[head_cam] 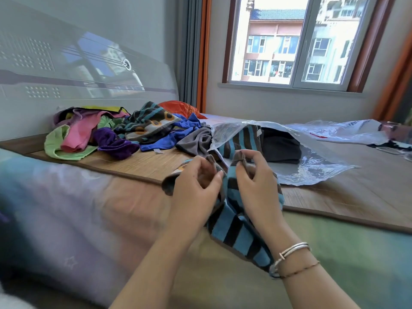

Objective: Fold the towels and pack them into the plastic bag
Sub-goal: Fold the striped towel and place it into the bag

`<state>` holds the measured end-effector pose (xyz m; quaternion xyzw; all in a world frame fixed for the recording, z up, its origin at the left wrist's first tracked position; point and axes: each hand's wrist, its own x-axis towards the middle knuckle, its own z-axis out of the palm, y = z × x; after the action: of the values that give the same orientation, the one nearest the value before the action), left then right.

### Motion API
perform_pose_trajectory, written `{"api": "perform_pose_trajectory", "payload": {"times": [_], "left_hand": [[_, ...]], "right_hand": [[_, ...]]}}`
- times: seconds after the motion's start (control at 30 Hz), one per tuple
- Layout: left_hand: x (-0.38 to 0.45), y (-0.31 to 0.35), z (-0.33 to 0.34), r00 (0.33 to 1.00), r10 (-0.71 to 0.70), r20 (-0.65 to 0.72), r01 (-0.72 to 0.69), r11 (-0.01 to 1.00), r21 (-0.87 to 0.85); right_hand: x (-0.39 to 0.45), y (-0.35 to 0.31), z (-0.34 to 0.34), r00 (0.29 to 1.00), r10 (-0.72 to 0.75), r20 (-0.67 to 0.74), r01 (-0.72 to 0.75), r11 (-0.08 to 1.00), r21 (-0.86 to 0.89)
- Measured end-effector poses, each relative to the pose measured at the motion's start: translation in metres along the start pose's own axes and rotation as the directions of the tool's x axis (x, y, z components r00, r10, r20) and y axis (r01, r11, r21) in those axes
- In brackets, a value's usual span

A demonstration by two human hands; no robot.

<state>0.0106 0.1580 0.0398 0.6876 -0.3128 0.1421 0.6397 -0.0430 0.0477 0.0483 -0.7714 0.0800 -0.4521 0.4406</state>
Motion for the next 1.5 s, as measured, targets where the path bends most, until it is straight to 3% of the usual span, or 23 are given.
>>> {"api": "perform_pose_trajectory", "payload": {"times": [0.17,0.27,0.4,0.63,0.83,0.93,1.3,1.4,1.5], "left_hand": [[-0.001,0.006,-0.004,1.000,0.016,-0.005,-0.016,0.996,-0.088],[-0.001,0.005,-0.006,1.000,0.025,-0.008,-0.026,0.998,-0.061],[-0.001,0.006,-0.006,1.000,0.017,-0.005,-0.018,0.996,-0.090],[-0.002,0.004,-0.009,0.999,0.043,0.020,-0.040,0.992,-0.119],[-0.001,0.004,-0.012,1.000,0.005,0.027,0.000,0.981,-0.196],[-0.002,0.005,-0.012,0.997,0.023,0.079,-0.009,0.984,-0.177],[-0.006,0.010,-0.012,0.985,0.035,0.170,0.014,0.959,-0.284],[-0.005,0.007,-0.016,0.987,-0.028,0.159,0.078,0.944,-0.321],[-0.006,0.003,-0.020,0.973,-0.110,0.203,0.180,0.911,-0.371]], "right_hand": [[-0.003,-0.004,0.002,0.983,-0.123,0.133,0.136,0.987,-0.087],[-0.005,-0.005,-0.002,0.965,-0.072,0.253,0.062,0.997,0.046],[-0.002,-0.007,-0.011,0.921,0.049,0.386,-0.152,0.958,0.242],[-0.003,-0.007,-0.015,0.895,0.061,0.441,-0.211,0.930,0.301],[-0.001,-0.010,-0.012,0.958,-0.079,0.274,0.064,0.996,0.062],[0.005,-0.010,-0.015,0.983,-0.083,0.161,0.080,0.996,0.031],[0.008,-0.005,-0.015,0.979,-0.124,0.163,0.150,0.975,-0.161],[0.006,-0.006,-0.016,0.945,-0.153,0.289,0.196,0.973,-0.124],[0.002,-0.009,-0.019,0.885,-0.100,0.455,0.082,0.995,0.058]]}}
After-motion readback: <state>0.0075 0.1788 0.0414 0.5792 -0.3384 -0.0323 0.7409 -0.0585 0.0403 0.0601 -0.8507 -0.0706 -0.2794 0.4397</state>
